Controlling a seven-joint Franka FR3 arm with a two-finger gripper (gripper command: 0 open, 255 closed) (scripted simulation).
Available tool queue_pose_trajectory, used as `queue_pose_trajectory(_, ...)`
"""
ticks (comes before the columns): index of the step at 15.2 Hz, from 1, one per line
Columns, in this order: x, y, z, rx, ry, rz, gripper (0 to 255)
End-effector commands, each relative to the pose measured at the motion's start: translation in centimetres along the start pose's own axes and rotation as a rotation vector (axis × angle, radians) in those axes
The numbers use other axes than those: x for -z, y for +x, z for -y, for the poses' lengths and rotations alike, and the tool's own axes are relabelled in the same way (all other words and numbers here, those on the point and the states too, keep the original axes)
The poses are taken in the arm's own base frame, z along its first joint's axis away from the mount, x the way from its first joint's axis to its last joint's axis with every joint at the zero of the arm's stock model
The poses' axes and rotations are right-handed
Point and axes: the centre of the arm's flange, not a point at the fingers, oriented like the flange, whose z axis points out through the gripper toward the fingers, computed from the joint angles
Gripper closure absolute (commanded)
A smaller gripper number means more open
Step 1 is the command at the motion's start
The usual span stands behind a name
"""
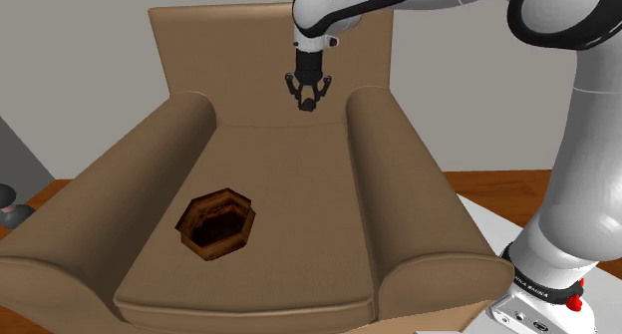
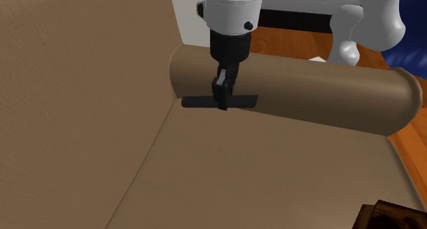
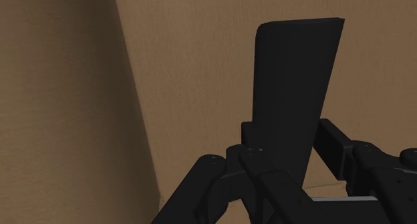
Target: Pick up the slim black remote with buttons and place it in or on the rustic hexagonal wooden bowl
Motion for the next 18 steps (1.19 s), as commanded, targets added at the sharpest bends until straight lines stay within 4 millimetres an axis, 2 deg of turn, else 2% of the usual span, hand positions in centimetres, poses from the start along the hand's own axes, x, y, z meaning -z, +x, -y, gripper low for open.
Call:
queue_pose_trajectory(1,0.1,-1.9,0.8,0.000,0.000,0.000,255)
queue_pose_trajectory(18,-1.3,-22.7,9.1,0.000,0.000,0.000,255)
